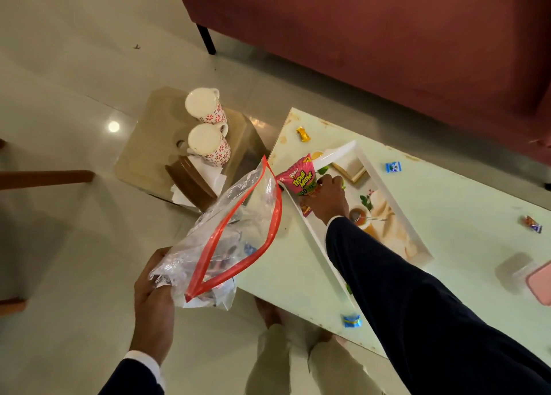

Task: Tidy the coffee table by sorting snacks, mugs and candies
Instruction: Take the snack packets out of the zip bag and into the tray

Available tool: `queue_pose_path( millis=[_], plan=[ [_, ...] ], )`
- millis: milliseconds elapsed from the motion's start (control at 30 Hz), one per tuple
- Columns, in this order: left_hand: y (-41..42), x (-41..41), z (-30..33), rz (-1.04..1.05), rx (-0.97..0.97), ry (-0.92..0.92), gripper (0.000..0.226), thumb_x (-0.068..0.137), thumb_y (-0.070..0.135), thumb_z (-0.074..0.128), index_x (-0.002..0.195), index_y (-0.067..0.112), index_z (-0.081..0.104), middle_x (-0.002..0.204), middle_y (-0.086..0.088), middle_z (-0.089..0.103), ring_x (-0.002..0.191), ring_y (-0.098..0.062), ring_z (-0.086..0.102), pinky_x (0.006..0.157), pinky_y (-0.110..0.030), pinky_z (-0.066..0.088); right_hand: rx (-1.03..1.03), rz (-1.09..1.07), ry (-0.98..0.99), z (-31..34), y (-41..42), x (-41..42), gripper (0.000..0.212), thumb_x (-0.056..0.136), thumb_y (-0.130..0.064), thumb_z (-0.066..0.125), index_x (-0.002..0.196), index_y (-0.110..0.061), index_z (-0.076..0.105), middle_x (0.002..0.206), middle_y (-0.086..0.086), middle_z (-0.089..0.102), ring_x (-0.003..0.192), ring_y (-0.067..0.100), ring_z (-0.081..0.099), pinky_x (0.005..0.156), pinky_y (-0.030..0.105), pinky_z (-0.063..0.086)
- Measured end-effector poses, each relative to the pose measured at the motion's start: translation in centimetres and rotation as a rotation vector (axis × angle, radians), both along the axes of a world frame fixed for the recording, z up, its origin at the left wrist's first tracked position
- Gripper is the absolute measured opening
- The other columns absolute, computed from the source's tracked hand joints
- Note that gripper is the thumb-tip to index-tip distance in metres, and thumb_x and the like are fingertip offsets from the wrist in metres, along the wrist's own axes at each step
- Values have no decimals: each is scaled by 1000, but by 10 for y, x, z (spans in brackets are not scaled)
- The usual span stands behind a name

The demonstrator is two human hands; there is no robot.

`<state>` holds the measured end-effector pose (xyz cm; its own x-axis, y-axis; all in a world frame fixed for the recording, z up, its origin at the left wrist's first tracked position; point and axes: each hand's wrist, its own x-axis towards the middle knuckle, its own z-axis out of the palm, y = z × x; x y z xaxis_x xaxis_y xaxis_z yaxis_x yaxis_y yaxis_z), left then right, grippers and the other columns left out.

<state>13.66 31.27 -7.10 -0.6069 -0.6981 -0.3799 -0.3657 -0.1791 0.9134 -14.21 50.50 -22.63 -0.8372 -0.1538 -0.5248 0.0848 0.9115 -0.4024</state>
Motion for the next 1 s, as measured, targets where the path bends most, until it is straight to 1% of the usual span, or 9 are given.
queue_pose_path(
  millis=[300, 367, 433, 500, 567, 700, 833, 900, 1000],
  plan=[
    [-7, 1, -1, -63, -24, 14, 29, 72, 15, 56, 92, 29, 71, 85, 4, 71, 84, -21, 68, 71, -29, 56, 20, -34, -32, 22, 3, -5, 101, 66, -56, 86, 140, -10, 36, 142, 11, 36, 127, 35, 48, 98, 51, 49],
    [-2, -2, 10, -83, -28, 37, 28, 70, 23, 56, 93, 28, 71, 84, 6, 72, 80, -11, 69, 66, -19, 56, -220, -122, 12, 64, 9, 1, 81, 76, -42, 85, 138, -11, 43, 137, 9, 41, 124, 31, 51, 98, 52, 51],
    [4, -6, 22, -118, -32, 39, 26, 78, 14, 56, 96, 25, 71, 87, 6, 73, 80, -6, 69, 65, -15, 54, -515, -108, 97, 125, 16, 19, 34, 88, -28, 74, 118, -23, 58, 120, 1, 57, 108, 24, 61, 83, 43, 59],
    [7, -11, 28, -144, -23, 27, 24, 89, 8, 54, 101, 21, 70, 90, 7, 75, 83, -5, 71, 66, -15, 56, -678, 112, 249, 187, 27, 43, 13, 95, -26, 64, 105, -33, 65, 108, -9, 66, 100, 15, 65, 80, 28, 55],
    [8, -16, 34, -176, 21, -33, 22, 96, 15, 55, 104, 30, 69, 93, 13, 75, 89, -8, 73, 67, -16, 57, -748, 416, 358, 237, 36, 64, 21, 96, -17, 63, 111, -30, 71, 113, -13, 66, 108, 9, 62, 93, 21, 48],
    [19, -23, 59, -298, -1, -57, 44, 105, 9, 50, 113, 49, 67, 110, 21, 74, 105, -5, 70, 77, -13, 57, -461, 992, 517, 282, 35, 89, 40, 73, 3, 78, 108, -16, 78, 115, 3, 73, 110, 21, 68, 97, 34, 54],
    [33, -27, 87, -418, 120, -58, 34, 98, 48, 58, 132, 50, 59, 133, 24, 64, 122, 0, 61, 90, -19, 58, -409, 890, 249, 311, 26, 90, 32, 80, 5, 66, 96, -22, 70, 113, -6, 71, 110, 9, 63, 95, 35, 56],
    [34, -23, 96, -397, 206, -98, 53, 81, 76, 64, 130, 56, 58, 133, 22, 64, 122, -3, 62, 86, -22, 59, -475, 722, 17, 325, 21, 82, 26, 91, 3, 51, 101, -20, 60, 106, -8, 68, 95, 5, 66, 84, 33, 58],
    [37, -30, 107, -243, 483, -44, 97, 52, 74, 87, 138, 40, 58, 133, -3, 66, 134, -17, 57, 104, -40, 52, -242, 776, -172, 331, 14, 78, 25, 100, -7, 49, 122, -18, 53, 111, -4, 71, 83, 10, 71, 77, 30, 57]
  ],
)
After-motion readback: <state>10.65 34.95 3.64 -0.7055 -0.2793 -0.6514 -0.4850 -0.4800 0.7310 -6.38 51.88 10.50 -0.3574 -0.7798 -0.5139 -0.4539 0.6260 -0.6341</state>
